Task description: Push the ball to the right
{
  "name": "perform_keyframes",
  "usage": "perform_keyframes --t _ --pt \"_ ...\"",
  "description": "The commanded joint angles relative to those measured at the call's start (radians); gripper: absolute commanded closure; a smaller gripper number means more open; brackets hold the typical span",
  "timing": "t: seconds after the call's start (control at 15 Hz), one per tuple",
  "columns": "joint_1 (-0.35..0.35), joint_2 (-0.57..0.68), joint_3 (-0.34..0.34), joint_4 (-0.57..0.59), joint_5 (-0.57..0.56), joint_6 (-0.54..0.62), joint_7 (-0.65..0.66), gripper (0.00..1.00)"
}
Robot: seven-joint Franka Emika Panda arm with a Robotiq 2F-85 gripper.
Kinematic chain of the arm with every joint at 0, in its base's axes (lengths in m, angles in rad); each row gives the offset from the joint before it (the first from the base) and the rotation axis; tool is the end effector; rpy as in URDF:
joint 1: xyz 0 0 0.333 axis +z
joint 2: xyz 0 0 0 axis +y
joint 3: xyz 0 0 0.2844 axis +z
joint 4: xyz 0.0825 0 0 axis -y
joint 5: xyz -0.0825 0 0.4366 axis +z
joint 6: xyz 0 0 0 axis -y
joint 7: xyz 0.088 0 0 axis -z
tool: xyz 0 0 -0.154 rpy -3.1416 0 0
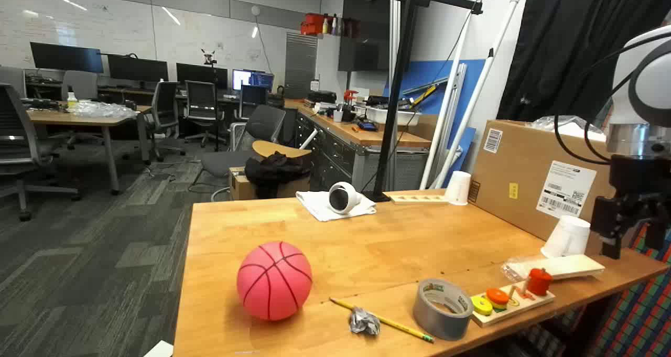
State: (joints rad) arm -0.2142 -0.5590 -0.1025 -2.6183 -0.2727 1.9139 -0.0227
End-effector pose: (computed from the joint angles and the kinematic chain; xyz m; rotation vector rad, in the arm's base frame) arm 0.3826 -0.1508 0.3218 2.9511 -0.2419 -0.2577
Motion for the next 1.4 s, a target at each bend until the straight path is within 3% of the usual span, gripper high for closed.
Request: perform_keyframes --t 0.0,0.53,0.67,0.87,1.33 --pt "0.011 0.0 -0.01 0.002 -0.005 -0.003 0.005 0.0" --pt "0.011 -0.001 -0.01 0.004 -0.005 -0.003 0.005 0.0" --pt "0.047 -0.017 0.021 -0.026 0.003 0.016 0.008 0.0" --pt "0.139 -0.043 0.083 -0.068 0.04 0.041 0.012 0.0" --pt "0.45 0.002 0.261 -0.067 0.256 0.087 -0.029 0.0"
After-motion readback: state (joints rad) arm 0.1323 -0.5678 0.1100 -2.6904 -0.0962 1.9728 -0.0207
